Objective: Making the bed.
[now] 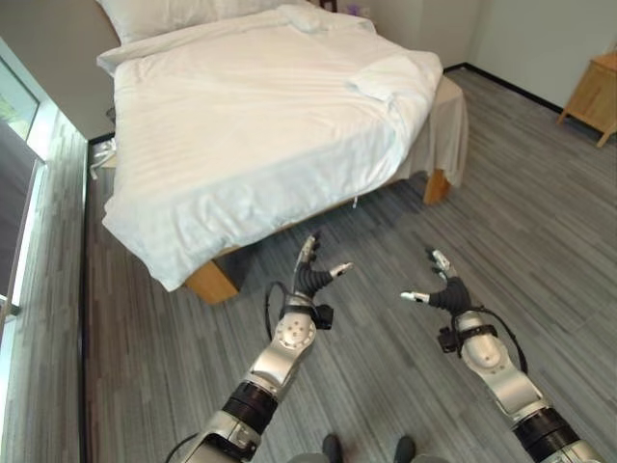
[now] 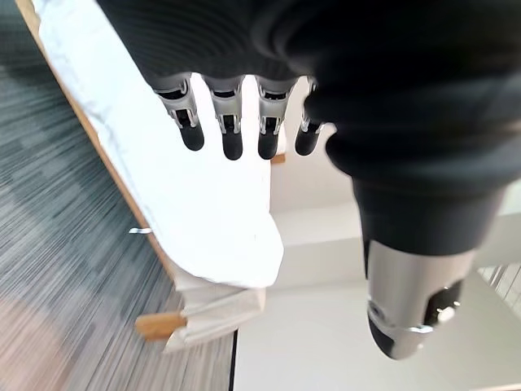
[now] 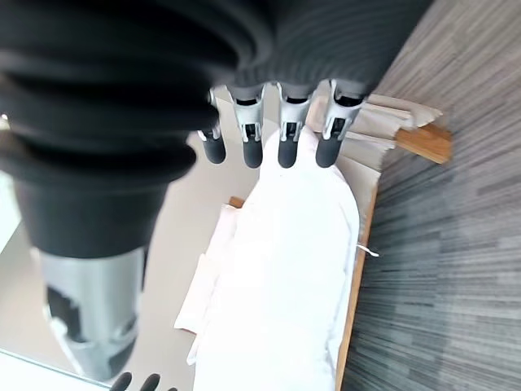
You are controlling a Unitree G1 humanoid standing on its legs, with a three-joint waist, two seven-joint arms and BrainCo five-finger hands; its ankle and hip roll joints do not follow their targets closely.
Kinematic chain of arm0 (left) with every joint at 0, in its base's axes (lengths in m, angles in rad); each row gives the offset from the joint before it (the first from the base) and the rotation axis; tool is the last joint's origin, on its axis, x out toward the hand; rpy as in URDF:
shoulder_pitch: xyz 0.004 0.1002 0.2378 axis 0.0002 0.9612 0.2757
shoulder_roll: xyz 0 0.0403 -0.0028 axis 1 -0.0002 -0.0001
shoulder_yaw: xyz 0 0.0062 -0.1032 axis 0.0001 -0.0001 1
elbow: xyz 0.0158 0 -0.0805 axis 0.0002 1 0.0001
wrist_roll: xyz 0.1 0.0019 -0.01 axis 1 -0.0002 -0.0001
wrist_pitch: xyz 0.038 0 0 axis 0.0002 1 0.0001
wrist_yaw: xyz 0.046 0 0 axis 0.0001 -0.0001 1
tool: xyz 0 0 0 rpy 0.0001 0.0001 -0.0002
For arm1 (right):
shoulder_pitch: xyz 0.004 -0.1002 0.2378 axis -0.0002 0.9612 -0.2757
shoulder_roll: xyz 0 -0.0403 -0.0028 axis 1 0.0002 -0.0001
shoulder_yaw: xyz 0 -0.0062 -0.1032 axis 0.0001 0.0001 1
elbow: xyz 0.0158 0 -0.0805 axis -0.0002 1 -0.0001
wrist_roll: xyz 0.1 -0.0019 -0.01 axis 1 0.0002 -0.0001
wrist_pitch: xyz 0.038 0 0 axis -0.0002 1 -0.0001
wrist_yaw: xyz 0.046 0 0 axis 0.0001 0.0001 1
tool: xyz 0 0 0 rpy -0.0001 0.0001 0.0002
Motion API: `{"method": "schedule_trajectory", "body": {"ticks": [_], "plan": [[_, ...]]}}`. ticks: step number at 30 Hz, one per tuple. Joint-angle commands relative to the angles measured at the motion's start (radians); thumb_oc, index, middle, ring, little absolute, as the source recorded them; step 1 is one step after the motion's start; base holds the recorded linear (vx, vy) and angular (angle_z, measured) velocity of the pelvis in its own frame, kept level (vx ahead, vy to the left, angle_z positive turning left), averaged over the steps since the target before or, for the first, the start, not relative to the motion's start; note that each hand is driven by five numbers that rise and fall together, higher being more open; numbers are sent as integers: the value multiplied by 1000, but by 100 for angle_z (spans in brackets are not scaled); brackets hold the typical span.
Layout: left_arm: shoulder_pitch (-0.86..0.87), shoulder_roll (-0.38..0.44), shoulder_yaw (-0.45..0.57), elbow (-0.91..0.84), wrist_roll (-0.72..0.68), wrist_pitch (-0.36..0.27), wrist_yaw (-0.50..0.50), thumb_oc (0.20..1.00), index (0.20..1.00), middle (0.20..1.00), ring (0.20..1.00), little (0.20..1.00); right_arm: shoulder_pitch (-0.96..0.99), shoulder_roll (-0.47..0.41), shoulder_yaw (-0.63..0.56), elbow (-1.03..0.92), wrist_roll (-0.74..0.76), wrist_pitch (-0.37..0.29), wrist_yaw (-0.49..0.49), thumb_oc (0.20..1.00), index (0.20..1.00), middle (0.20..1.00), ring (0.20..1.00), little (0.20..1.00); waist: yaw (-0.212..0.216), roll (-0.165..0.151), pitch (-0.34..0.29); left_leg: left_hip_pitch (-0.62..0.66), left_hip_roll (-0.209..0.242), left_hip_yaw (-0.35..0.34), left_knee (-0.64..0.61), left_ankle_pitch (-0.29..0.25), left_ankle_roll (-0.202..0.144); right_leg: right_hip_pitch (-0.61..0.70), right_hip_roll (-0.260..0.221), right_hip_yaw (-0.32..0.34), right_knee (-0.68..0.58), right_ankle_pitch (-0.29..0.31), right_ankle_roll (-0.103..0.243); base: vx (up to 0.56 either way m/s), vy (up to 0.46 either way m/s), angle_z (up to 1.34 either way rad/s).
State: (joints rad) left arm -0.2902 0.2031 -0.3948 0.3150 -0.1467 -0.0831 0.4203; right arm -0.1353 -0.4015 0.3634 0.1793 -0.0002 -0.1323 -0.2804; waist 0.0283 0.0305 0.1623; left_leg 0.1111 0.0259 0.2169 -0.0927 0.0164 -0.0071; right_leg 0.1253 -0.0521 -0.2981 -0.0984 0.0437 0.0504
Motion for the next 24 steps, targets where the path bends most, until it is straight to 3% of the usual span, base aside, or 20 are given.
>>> {"method": "schedule_trajectory", "body": {"ticks": [1, 5, 11, 16, 17, 18, 19, 20, 21, 22, 24], "plan": [[-58, -2, -42, 8, 17, -46, -2, 1000, 1000, 1000, 1000, 1000, -20, 21, 15, -39, -22, -41, -34, 1000, 1000, 1000, 1000, 1000, 13, -30, -55, 11, 72, 7, 5, 1, -101, 37, -104, 18, 11, -24, 140, 0, 0, 0], [-44, -14, -60, 20, -24, -56, 3, 1000, 1000, 1000, 1000, 1000, 0, 33, 40, -37, -35, -42, -45, 1000, 1000, 1000, 1000, 1000, 6, -23, -55, 17, 71, 8, 5, 0, -100, 39, -102, 19, 11, -29, 139, 0, 0, 0], [-45, -60, -114, 25, -201, -69, -12, 1000, 1000, 1000, 1000, 1000, 3, 41, 66, -41, -13, -28, -61, 1000, 1000, 1000, 1000, 1000, -11, -13, -46, 17, 70, -1, 5, 1, -95, 36, -96, 35, 11, -38, 134, 0, 0, 0], [-44, -78, -186, -7, -271, -80, -53, 1000, 1000, 1000, 1000, 1000, -3, 29, 88, -63, 10, -38, -56, 1000, 1000, 1000, 1000, 1000, -50, 19, 0, 42, 88, 0, 5, 9, -100, 37, -61, 71, 11, -64, 103, 26, -93, 0], [-40, -78, -189, -8, -277, -88, -57, 1000, 1000, 1000, 1000, 1000, -5, 25, 92, -61, 10, -41, -51, 1000, 1000, 1000, 1000, 1000, -51, 21, 15, 43, 93, 6, 31, 12, -105, 40, -57, 80, 14, -69, 96, -15, -167, -19], [-44, -78, -190, -9, -296, -112, -55, 1000, 1000, 1000, 1000, 1000, -22, 20, 102, -57, 11, -47, -47, 1000, 1000, 1000, 1000, 1000, -45, 17, 58, -39, 110, 3, 213, 17, -127, 49, -52, 98, 18, -73, 71, -39, -164, -39], [-47, -84, -193, -8, -313, -118, -53, 1000, 1000, 1000, 1000, 1000, -32, 19, 103, -60, 19, -48, -47, 1000, 1000, 1000, 1000, 1000, -37, 19, 74, -81, 127, -7, 296, 78, -144, 63, -46, 105, 17, -78, 57, -76, -218, -62], [-57, -87, -203, -10, -336, -123, -46, 1000, 1000, 1000, 1000, 1000, -48, 16, 106, -71, 34, -47, -47, 1000, 1000, 1000, 1000, 1000, -24, 18, 105, -155, 151, -43, 432, 187, -188, 75, -44, 113, 19, -75, 39, -22, -271, -62], [-80, -101, -219, -15, -347, -130, -34, 1000, 1000, 1000, 1000, 1000, -76, 7, 115, -84, 29, -41, -58, 1000, 1000, 1000, 1000, 1000, -21, 7, 135, -254, 168, -64, 557, 233, -186, 84, -49, 108, 19, -83, 19, 12, -294, -48], [-88, -111, -225, -17, -357, -136, -24, 1000, 1000, 1000, 1000, 1000, -84, 9, 124, -77, 18, -37, -69, 1000, 1000, 1000, 1000, 1000, -20, 2, 139, -283, 167, -39, 564, 215, -163, 91, -48, 114, 15, -94, 14, 125, -236, -22], [-88, -127, -236, -28, -359, -143, -10, 1000, 1000, 1000, 1000, 1000, -99, 8, 140, -68, 10, -33, -86, 1000, 1000, 1000, 1000, 1000, -10, 23, 133, -320, 131, -4, 475, 164, -128, 103, -30, 149, 11, -130, 17, 282, -63, -8]]}}
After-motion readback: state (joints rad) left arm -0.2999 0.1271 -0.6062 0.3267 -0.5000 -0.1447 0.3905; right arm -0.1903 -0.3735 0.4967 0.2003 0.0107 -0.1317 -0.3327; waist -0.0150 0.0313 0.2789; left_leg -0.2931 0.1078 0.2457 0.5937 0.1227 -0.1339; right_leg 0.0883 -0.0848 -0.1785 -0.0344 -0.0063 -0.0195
